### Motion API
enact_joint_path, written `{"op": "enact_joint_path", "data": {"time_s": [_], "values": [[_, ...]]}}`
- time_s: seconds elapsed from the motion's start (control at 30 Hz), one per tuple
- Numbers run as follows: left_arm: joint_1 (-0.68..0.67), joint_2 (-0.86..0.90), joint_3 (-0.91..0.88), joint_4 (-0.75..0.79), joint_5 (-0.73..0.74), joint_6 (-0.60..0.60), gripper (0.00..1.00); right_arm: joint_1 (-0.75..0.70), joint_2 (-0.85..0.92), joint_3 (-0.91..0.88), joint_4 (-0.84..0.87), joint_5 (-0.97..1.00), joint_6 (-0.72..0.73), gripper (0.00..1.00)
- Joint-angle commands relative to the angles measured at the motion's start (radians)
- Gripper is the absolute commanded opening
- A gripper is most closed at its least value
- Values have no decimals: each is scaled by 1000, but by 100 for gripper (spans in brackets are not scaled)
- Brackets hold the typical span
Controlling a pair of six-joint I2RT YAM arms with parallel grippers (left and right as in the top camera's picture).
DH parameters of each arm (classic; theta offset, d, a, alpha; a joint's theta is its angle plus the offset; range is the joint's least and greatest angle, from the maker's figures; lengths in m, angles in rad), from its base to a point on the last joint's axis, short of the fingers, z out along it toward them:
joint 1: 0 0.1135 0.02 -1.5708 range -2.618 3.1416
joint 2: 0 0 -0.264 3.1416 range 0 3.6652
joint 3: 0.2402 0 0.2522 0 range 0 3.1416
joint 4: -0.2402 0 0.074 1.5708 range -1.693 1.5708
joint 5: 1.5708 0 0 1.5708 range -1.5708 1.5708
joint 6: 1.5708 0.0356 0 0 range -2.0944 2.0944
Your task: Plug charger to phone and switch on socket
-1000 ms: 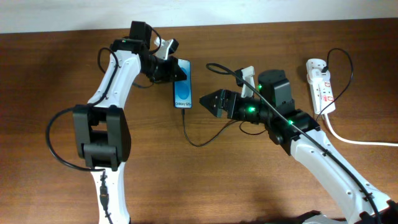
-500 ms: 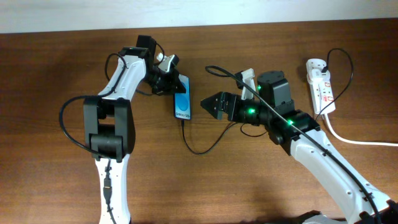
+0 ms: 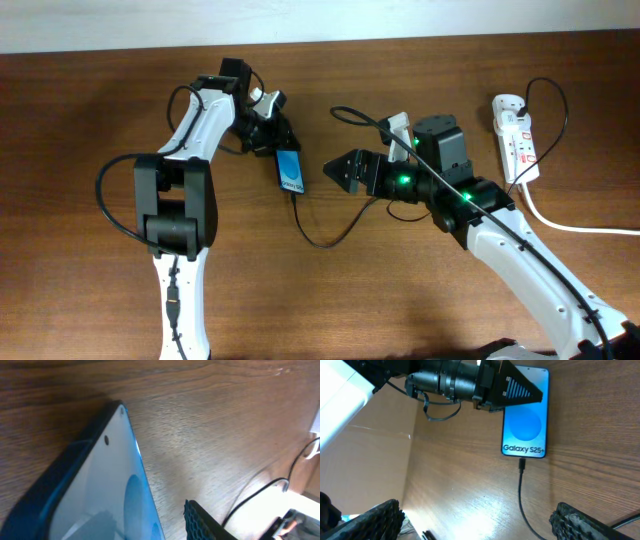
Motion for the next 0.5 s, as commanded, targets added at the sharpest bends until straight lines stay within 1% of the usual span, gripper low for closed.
{"op": "enact_joint_path", "data": {"time_s": [0.0, 0.03, 0.13, 0.23, 0.27, 0.33, 0.37, 0.43, 0.47], "values": [[13, 11, 0, -6, -78, 8, 52, -2, 4, 17, -1, 20, -14, 99], [18, 11, 0, -7, -80, 8, 58, -2, 4, 17, -1, 20, -14, 99], [26, 11, 0, -8, -81, 8, 63, -2, 4, 17, -2, 19, -14, 99], [26, 11, 0, -16, -144, 8, 72, -2, 4, 17, -4, 20, -14, 99], [27, 11, 0, -22, -172, 8, 88, -2, 4, 17, -4, 20, -14, 99], [42, 11, 5, -37, -211, 12, 97, -2, 4, 17, -5, 19, -19, 99], [66, 10, 29, -55, -210, 11, 100, -2, 4, 17, -8, 19, -38, 99], [96, 0, 106, -126, -207, 12, 99, -2, 3, 17, -11, 20, -88, 98], [120, -12, 227, -224, -206, 17, 98, -2, 0, 26, -43, 39, -127, 98]]}}
